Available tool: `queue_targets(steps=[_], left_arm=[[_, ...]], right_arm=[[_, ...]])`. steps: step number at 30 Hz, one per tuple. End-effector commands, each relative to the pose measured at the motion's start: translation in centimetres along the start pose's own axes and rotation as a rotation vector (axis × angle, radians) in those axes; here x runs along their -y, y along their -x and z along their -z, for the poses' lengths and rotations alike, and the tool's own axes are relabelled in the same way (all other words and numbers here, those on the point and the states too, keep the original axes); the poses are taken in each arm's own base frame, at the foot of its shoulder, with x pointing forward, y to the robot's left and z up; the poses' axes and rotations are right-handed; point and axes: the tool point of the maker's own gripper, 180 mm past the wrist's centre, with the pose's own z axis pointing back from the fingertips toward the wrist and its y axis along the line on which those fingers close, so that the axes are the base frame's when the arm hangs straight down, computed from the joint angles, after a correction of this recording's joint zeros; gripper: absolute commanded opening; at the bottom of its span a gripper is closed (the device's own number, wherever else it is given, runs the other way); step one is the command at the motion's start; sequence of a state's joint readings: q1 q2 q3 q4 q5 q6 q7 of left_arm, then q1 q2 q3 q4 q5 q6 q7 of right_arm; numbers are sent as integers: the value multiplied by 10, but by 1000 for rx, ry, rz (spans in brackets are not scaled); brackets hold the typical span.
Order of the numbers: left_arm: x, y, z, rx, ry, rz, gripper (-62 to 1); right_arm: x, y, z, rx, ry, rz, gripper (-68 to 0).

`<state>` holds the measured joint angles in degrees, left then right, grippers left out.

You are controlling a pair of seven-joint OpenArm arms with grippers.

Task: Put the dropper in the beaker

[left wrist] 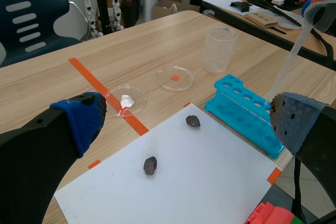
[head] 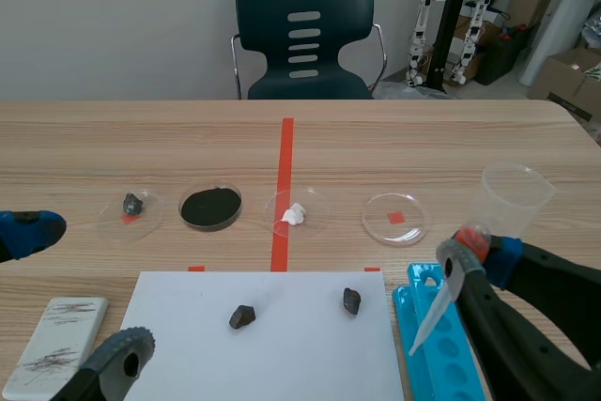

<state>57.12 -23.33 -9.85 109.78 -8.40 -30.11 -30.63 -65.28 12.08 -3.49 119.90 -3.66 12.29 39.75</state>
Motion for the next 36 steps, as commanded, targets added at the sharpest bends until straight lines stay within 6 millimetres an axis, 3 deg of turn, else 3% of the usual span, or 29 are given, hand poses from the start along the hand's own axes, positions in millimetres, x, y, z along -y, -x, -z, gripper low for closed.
queue_targets(steps=[1,22,27,36], left_arm=[[2,-12,3,44,5,1,14],[2,-12,3,44,5,1,14],[2,-12,3,44,5,1,14],[2,-12,3,44,5,1,14]], right_arm=[[1,-8,2,35,5,0,-642],[3,-9,3,43,9,-2,-642],[13,-9,6,47,26,-39,-642],[53,-10,17,47,114,-114,-642]])
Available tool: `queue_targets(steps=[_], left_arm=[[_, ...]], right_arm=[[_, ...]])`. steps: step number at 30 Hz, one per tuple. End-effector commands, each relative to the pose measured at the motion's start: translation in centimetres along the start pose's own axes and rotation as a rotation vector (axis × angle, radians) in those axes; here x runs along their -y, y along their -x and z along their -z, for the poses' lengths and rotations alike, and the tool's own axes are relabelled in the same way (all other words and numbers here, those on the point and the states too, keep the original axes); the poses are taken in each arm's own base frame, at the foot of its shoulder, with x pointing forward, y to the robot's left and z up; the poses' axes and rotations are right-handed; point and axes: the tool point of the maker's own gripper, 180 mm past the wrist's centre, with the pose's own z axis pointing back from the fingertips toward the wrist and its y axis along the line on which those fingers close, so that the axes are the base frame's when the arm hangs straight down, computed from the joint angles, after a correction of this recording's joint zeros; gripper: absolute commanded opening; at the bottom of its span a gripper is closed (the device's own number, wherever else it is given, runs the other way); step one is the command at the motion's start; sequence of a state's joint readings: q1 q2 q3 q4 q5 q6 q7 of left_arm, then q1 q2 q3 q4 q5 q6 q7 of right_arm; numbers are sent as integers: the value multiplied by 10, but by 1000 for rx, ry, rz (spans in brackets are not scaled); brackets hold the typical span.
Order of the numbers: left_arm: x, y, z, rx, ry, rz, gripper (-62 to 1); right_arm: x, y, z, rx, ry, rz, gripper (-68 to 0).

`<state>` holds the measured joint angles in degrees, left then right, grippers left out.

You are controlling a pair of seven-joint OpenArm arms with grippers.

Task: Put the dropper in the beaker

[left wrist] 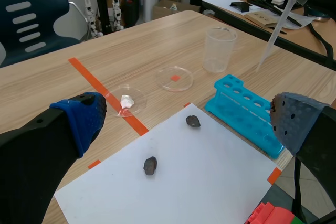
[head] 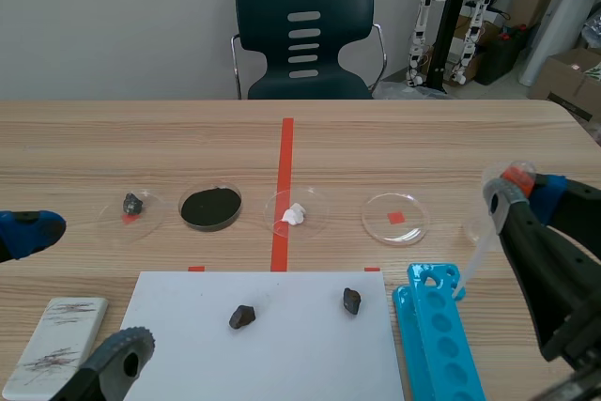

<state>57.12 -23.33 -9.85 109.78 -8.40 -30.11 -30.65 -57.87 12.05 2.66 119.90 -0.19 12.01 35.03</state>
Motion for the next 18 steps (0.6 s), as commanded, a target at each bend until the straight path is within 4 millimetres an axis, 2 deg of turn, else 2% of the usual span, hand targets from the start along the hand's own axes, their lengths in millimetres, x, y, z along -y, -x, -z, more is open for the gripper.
queue_targets(steps=[1,7,13,18], left_arm=[[2,-12,3,44,5,1,14],[2,-12,3,44,5,1,14],[2,-12,3,44,5,1,14],[2,-12,3,44,5,1,14]], right_arm=[[10,-6,5,29,26,-16,-642],[49,-2,10,51,125,-50,-642],[98,13,12,66,250,-87,-642],[141,16,19,100,357,-122,-642]])
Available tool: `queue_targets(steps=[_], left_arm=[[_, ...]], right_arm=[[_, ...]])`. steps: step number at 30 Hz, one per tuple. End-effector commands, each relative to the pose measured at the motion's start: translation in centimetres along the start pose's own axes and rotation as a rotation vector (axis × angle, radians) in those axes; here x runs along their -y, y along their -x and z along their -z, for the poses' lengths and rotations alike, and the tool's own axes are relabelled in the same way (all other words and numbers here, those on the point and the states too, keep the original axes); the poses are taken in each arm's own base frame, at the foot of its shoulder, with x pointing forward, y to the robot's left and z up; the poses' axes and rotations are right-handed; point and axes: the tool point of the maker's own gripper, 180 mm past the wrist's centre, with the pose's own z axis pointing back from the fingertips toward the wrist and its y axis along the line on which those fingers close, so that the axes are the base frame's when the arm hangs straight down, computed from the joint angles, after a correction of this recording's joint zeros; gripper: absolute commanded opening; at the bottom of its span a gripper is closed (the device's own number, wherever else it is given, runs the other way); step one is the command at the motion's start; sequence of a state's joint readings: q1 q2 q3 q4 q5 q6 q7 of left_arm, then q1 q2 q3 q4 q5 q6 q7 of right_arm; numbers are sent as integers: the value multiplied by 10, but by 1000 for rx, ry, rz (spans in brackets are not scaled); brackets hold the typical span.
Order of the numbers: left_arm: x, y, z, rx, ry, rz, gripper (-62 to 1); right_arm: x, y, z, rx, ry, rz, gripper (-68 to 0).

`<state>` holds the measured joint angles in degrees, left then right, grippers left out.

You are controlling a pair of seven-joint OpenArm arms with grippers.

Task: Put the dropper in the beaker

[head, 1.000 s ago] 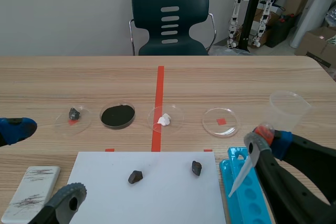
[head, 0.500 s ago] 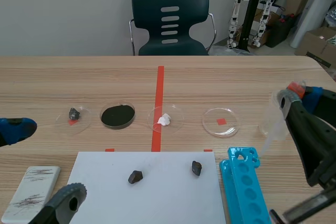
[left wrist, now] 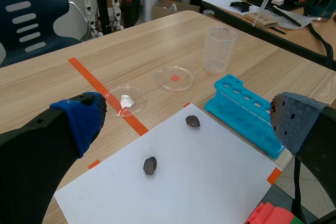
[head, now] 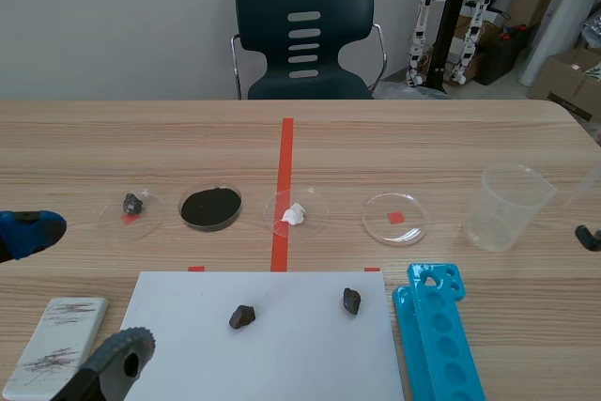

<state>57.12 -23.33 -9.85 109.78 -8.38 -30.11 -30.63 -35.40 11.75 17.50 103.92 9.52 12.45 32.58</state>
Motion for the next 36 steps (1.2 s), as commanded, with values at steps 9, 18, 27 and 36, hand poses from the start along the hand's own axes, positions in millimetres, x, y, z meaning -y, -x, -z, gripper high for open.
queue_targets(steps=[9,18,27,36], left_arm=[[2,-12,3,45,4,0,14],[2,-12,3,45,4,0,14],[2,-12,3,45,4,0,14],[2,-12,3,45,4,0,14]], right_arm=[[37,-1,54,53,47,73,-639],[49,34,89,-26,53,127,-640],[30,50,107,-53,-1,165,-640],[4,54,107,-65,-79,186,-640]])
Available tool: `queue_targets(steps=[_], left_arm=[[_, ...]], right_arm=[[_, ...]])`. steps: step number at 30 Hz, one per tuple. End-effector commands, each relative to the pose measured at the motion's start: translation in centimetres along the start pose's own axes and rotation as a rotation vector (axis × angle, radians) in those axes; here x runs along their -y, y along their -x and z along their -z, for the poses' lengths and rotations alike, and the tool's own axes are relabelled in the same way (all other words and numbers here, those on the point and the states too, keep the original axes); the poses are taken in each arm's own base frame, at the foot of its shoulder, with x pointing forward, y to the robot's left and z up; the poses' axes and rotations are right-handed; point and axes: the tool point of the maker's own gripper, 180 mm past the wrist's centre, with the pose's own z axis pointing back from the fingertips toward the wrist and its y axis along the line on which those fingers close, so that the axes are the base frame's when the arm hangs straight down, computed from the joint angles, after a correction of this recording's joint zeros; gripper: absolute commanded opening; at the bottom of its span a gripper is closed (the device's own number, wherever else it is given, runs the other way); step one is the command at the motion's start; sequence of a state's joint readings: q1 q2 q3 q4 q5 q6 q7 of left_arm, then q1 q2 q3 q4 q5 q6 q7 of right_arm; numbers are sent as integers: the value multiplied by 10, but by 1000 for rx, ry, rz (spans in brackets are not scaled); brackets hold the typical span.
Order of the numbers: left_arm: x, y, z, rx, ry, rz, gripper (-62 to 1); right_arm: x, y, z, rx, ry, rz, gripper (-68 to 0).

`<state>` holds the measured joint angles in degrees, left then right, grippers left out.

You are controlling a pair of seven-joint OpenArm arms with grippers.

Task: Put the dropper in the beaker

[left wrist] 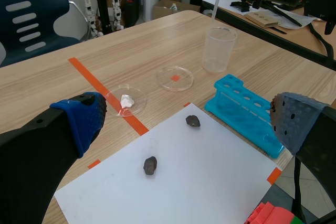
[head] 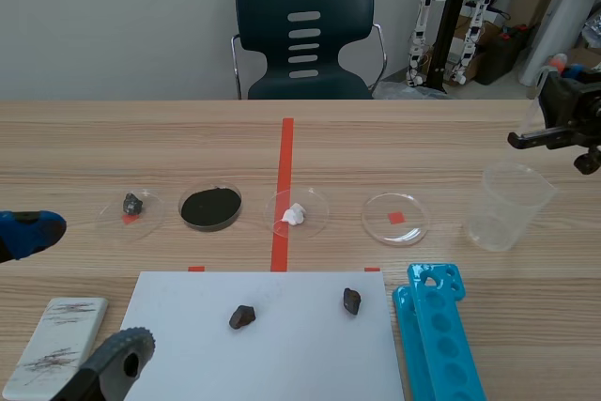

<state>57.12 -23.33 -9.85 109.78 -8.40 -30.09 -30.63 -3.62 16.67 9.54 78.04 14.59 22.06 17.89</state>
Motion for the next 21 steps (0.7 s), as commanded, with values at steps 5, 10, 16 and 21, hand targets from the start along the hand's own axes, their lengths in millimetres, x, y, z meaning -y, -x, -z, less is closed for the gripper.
queue_targets(steps=[5,10,16,21], left_arm=[[2,-12,3,44,5,0,14],[2,-12,3,44,5,0,14],[2,-12,3,44,5,0,14],[2,-12,3,44,5,0,14]], right_arm=[[2,-9,-5,41,-1,-14,-640],[1,-3,-9,19,-1,-15,-640],[0,0,-9,13,1,-16,-640],[-1,20,-10,-34,3,-6,-640]])
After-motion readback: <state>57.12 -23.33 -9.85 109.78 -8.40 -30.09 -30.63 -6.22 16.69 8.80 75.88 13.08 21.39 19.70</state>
